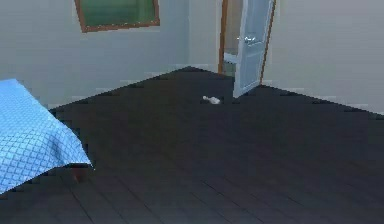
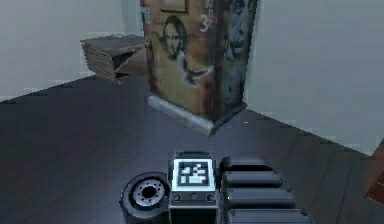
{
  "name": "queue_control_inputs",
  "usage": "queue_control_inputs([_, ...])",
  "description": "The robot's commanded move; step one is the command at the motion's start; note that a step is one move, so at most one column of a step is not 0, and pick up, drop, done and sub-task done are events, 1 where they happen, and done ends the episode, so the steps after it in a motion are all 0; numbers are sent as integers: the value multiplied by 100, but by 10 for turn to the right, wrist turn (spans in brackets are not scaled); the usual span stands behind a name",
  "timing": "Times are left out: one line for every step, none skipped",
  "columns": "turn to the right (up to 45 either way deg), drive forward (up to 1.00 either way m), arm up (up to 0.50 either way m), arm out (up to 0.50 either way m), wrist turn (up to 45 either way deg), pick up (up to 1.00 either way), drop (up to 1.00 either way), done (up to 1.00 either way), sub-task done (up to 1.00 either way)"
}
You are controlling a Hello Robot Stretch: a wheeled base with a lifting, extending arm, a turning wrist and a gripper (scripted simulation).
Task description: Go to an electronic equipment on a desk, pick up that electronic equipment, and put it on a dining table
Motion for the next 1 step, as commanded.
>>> queue_control_inputs([0, 100, 0, 0, 0, 0, 0, 0, 0])
